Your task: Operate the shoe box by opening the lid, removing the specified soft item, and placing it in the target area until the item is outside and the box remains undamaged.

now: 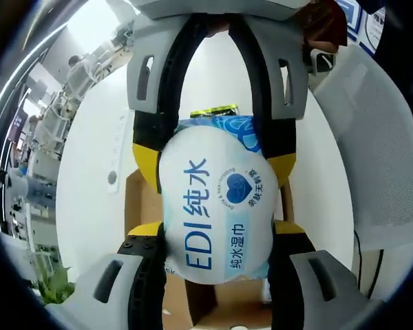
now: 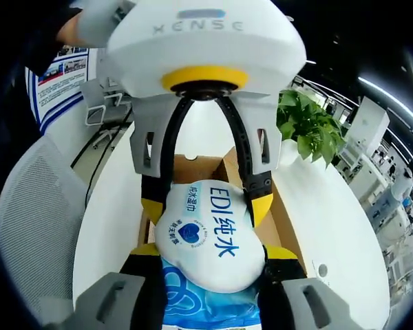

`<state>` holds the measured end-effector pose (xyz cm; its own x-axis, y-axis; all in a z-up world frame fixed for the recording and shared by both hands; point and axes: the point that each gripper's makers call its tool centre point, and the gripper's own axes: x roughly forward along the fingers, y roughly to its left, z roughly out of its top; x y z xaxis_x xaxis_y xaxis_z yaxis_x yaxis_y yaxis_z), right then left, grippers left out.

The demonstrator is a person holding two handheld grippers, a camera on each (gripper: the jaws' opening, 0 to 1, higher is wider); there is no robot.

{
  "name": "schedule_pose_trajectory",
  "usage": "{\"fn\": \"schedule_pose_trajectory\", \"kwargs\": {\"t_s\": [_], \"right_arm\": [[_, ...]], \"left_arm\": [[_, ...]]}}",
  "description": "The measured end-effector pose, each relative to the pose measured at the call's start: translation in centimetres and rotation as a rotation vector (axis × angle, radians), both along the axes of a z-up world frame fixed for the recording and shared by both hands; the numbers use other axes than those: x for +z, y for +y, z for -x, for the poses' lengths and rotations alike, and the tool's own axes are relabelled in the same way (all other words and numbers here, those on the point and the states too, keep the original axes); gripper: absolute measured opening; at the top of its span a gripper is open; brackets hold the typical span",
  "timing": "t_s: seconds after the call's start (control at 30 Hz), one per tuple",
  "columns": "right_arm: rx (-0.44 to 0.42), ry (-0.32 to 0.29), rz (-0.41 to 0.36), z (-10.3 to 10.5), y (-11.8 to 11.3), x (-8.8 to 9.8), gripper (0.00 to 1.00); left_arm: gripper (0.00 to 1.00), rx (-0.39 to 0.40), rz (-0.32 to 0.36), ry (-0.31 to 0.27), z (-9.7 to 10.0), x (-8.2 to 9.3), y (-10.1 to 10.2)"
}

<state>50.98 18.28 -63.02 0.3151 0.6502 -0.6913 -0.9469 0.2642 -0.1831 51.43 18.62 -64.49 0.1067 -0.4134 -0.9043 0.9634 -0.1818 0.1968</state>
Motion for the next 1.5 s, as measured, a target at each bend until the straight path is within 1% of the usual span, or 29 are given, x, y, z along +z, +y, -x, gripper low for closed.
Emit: {"fn": "schedule_pose_trajectory", "kwargs": {"t_s": [0.5, 0.63, 0.93, 1.33, 1.5], "right_arm": [[-0.001, 0.014, 0.012, 0.6, -4.1, 0.0, 0.48], [-0.001, 0.021, 0.01, 0.7, -5.1, 0.1, 0.49], [0.017, 0.034, 0.028, 0.8, -7.5, -0.1, 0.49], [0.018, 0.034, 0.038, 1.0, -10.0, -0.6, 0.49], [0.014, 0.039, 0.04, 1.0, -11.0, -1.2, 0.49]], "left_arm": [[0.59, -0.002, 0.006, 0.013, 0.6, 0.0, -4.1], [0.59, -0.002, -0.002, 0.018, 0.7, 0.0, -5.1], [0.59, 0.016, 0.011, 0.03, 0.8, -0.3, -7.6], [0.59, 0.015, 0.022, 0.03, 0.9, -0.7, -10.0], [0.59, 0.012, 0.023, 0.036, 0.9, -1.2, -10.9]]}}
